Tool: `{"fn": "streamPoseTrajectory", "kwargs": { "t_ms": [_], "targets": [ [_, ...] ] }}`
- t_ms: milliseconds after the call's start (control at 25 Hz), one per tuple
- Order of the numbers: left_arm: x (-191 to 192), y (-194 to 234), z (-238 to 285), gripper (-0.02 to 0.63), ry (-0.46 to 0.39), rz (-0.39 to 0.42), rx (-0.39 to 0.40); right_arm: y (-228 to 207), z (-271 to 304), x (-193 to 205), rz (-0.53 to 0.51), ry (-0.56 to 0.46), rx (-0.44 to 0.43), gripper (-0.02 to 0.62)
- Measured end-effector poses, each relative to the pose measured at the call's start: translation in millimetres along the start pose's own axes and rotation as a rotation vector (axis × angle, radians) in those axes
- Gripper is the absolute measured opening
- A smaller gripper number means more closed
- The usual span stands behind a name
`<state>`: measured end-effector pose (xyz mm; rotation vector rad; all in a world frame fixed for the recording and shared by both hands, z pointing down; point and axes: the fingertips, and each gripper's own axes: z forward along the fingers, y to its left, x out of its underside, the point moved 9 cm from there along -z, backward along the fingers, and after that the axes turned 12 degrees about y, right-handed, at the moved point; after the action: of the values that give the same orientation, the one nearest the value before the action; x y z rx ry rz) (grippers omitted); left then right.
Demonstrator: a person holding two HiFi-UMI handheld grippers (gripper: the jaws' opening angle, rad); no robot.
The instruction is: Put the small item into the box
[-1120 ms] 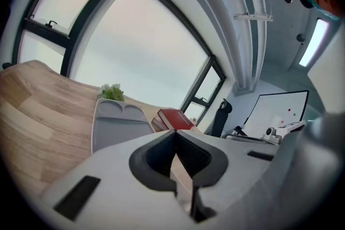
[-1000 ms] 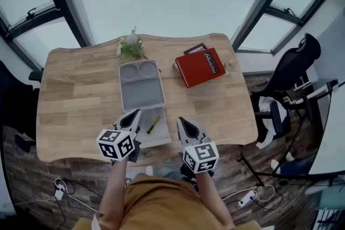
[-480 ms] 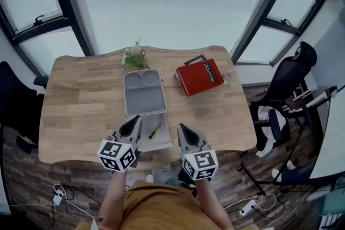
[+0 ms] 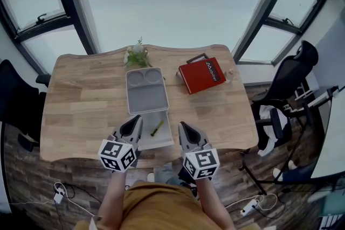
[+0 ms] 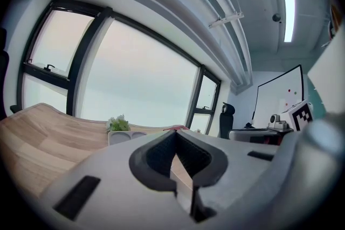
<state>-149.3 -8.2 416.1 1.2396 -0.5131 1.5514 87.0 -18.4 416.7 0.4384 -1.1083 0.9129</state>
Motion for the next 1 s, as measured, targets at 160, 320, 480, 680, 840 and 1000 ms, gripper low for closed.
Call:
{"fn": "streamPoseTrajectory", "kwargs": {
  "t_ms": [160,320,480,680,840,1000],
  "targets": [
    [0.2,2.6,-1.1,0.005,0.000,-0.008,-0.003,-1.8,0.8,0.6,0.008,0.005,0.006,0.003],
    [1.6,4.2,-0.2,0.005,0.000,-0.010,-0.007,-3.7,1.2,1.6,0.005,0.003,0.017,0.003],
    [2.7,6.6,0.9,0.005,0.002,-0.018,-0.007,-4.8,2.4,2.5,0.009,0.010,0.017,0.003],
    [1.9,9.8,1.9,0.005,0.002,-0.023,-0.006,-5.1,4.2,2.1,0.011,0.016,0.019,0.003],
    [2.9,12.5,1.9,0.005,0.004,-0.023,-0.005,-4.6,5.6,3.6,0.012,0.019,0.018,0.003],
    [4.6,15.6,1.0,0.005,0.007,-0.026,-0.008,-5.3,5.3,4.9,0.017,0.020,0.016,0.003]
  ]
}}
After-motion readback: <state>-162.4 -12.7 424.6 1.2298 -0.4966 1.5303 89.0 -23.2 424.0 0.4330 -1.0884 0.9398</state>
